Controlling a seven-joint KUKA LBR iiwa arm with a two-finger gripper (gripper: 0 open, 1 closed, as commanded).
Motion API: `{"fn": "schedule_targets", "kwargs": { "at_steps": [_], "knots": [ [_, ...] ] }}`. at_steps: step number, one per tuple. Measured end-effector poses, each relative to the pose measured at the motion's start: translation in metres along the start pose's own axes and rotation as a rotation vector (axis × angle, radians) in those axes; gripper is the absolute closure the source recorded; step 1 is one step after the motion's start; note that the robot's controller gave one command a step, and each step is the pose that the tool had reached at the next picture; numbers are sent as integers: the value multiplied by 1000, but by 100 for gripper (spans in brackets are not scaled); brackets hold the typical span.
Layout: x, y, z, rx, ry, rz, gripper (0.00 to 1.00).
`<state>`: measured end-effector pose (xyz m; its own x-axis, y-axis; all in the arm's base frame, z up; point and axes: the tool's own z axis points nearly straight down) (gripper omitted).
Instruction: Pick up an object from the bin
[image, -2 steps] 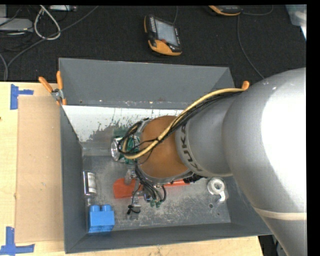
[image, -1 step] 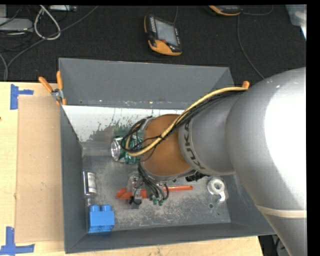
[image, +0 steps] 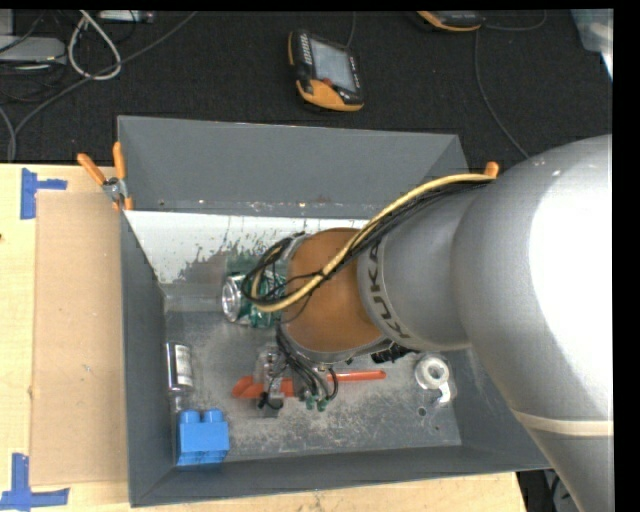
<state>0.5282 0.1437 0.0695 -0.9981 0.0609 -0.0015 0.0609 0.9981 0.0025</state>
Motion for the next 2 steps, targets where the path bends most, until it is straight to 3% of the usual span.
{"fn": "schedule_targets", "kwargs": {
  "at_steps": [2],
  "knots": [
    [1,0,-44,1,3,1,100]
  ]
}}
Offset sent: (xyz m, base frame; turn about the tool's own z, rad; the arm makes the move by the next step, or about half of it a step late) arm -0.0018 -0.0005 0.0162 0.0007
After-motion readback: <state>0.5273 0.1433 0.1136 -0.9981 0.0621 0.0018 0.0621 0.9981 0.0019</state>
